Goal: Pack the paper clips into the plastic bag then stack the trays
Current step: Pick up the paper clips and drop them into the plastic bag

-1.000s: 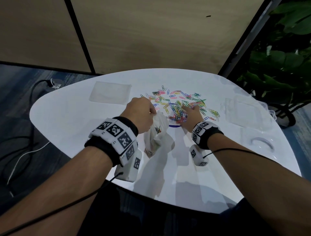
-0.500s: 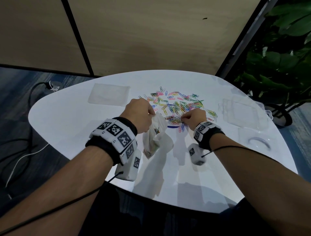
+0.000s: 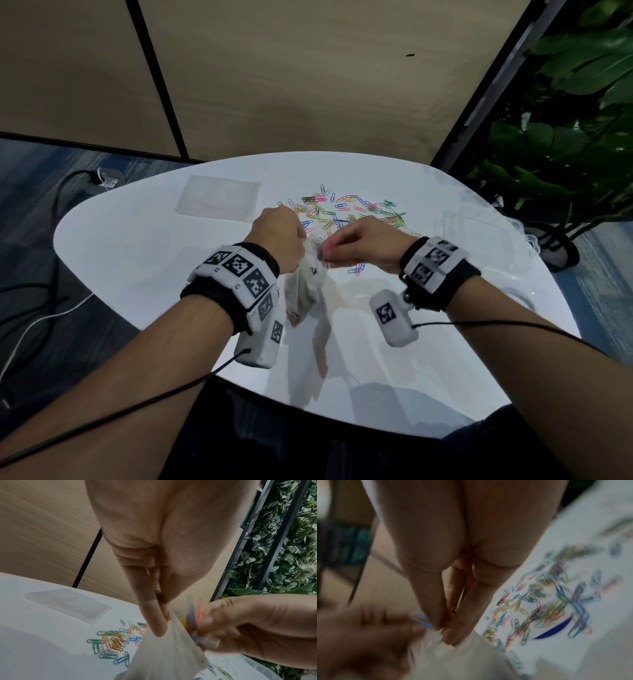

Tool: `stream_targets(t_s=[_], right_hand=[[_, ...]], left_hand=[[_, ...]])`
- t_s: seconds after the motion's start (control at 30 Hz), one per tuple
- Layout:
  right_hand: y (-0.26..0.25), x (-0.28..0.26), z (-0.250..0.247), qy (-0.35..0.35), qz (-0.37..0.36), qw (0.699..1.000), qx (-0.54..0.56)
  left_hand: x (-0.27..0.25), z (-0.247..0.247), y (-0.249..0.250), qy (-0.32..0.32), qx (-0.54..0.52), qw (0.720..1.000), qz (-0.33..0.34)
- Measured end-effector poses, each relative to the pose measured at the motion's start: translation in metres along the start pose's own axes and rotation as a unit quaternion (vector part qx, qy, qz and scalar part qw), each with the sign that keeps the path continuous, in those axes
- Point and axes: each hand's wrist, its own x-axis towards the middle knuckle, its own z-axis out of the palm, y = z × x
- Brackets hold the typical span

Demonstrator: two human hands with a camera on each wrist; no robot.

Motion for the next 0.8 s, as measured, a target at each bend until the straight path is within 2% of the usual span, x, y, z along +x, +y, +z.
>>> stream_targets(t_s=[0.07, 0.1, 0.2, 0.27, 0.33, 0.37, 0.43, 0.5, 0.53, 0.6, 0.67, 0.7, 0.73, 0.8], right_hand=[[0.006, 0.005, 0.011, 0.040, -0.032, 0.981, -0.186], [0.008, 0.008, 0.017, 0.070, -0.048, 0.971, -0.224], [0.006, 0.010, 0.032, 0.123, -0.080, 0.967, -0.209], [0.000, 0.008, 0.036, 0.091, -0.080, 0.951, -0.284], [-0.006, 0.007, 0.034, 0.028, -0.060, 0.933, -0.353], [-0.007, 0.007, 0.030, 0.010, -0.049, 0.945, -0.322], [-0.011, 0.008, 0.019, 0.030, -0.029, 0.989, -0.139], [-0.003, 0.013, -0.002, 0.101, -0.016, 0.994, -0.024], [0.005, 0.016, -0.014, 0.134, 0.002, 0.990, -0.036], [0.039, 0.025, -0.041, 0.170, 0.098, 0.969, -0.147], [0.073, 0.028, -0.057, 0.174, 0.220, 0.917, -0.285], [0.090, 0.029, -0.060, 0.173, 0.252, 0.886, -0.348], [0.102, 0.030, -0.059, 0.185, 0.257, 0.865, -0.390], [0.115, 0.036, -0.052, 0.235, 0.208, 0.862, -0.399]], left_hand=[[-0.001, 0.001, 0.001, 0.000, -0.002, 1.000, 0.003], [-0.002, 0.002, 0.002, -0.001, -0.003, 1.000, 0.004], [-0.003, 0.001, 0.002, 0.001, -0.005, 1.000, 0.008], [-0.003, 0.001, 0.002, 0.001, -0.009, 1.000, 0.011], [-0.003, 0.001, 0.001, -0.001, -0.009, 1.000, 0.011], [-0.003, 0.000, 0.000, -0.002, -0.007, 1.000, 0.012], [-0.002, -0.002, -0.002, -0.001, -0.003, 1.000, 0.013], [-0.001, -0.005, -0.004, 0.001, -0.004, 1.000, 0.009], [-0.001, -0.007, -0.005, 0.001, -0.004, 1.000, 0.006], [-0.002, -0.009, -0.008, 0.001, -0.003, 1.000, 0.000], [-0.002, -0.011, -0.010, 0.003, 0.003, 1.000, -0.002], [-0.002, -0.012, -0.012, 0.003, 0.007, 1.000, -0.002], [-0.002, -0.013, -0.013, 0.003, 0.009, 1.000, -0.004], [-0.001, -0.015, -0.015, 0.002, 0.009, 1.000, -0.011]])
